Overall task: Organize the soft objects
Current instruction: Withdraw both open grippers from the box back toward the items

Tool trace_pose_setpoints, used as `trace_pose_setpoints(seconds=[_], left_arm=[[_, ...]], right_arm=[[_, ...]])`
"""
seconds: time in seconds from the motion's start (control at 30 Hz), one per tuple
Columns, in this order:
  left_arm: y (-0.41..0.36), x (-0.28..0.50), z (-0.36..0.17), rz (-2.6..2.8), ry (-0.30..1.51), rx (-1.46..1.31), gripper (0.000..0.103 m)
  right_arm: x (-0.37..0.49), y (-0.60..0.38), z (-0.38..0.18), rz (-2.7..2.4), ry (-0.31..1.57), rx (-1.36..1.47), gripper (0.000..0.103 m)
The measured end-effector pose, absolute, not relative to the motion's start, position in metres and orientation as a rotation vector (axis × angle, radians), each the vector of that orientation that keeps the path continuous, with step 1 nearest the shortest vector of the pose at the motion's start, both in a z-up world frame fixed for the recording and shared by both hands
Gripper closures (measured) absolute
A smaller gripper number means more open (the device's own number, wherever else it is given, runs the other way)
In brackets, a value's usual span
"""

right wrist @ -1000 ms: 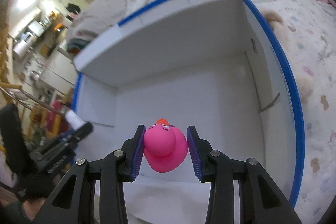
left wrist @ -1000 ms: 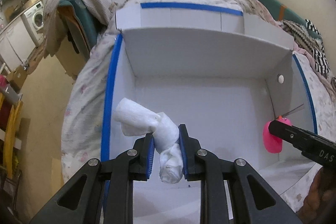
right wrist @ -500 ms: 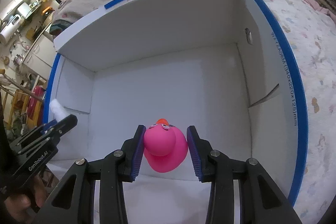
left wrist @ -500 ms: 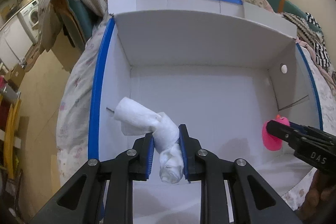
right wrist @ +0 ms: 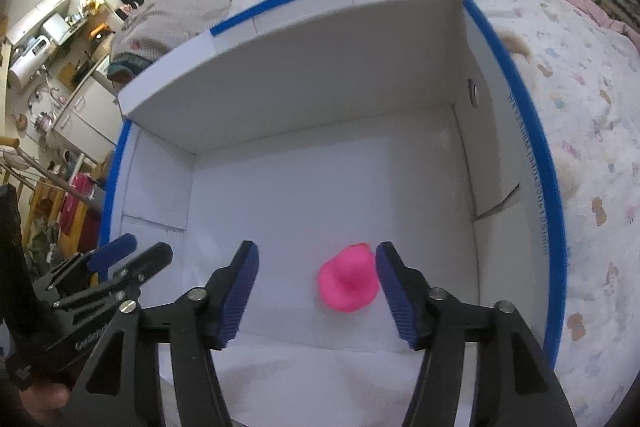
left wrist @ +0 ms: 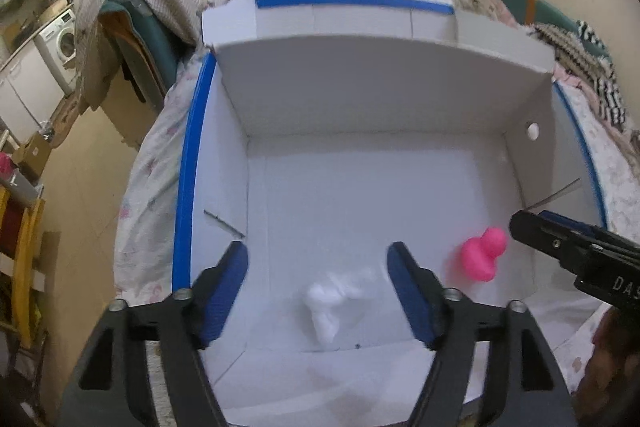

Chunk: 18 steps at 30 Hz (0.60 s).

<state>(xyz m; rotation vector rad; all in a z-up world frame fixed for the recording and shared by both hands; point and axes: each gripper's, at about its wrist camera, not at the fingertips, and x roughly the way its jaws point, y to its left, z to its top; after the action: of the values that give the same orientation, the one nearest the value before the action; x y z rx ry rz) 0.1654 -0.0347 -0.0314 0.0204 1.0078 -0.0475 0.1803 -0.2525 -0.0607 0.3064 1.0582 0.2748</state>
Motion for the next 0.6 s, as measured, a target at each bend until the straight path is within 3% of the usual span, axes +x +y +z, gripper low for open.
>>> trace_pose_setpoints(seconds=[0.1,0.23,0.6], left_arm=[[-0.034,0.164,-0.025,-0.038,0.982,0.020,0.032],[-0.031,0.163,-0.019,-0.017,0.962,0.010,0.032],[-0.019,0.142,0.010,0.015,0.867,-0.039,0.032]], right_arm=[[0.179,-0.256,-0.055,0.289,1.030,0.331,0.026],[0.177,-0.257,-0.046,0.299,0.985,0.333,0.003],[0.163,-0.258,-0.024,0.293,0.903,0.321,0.003]])
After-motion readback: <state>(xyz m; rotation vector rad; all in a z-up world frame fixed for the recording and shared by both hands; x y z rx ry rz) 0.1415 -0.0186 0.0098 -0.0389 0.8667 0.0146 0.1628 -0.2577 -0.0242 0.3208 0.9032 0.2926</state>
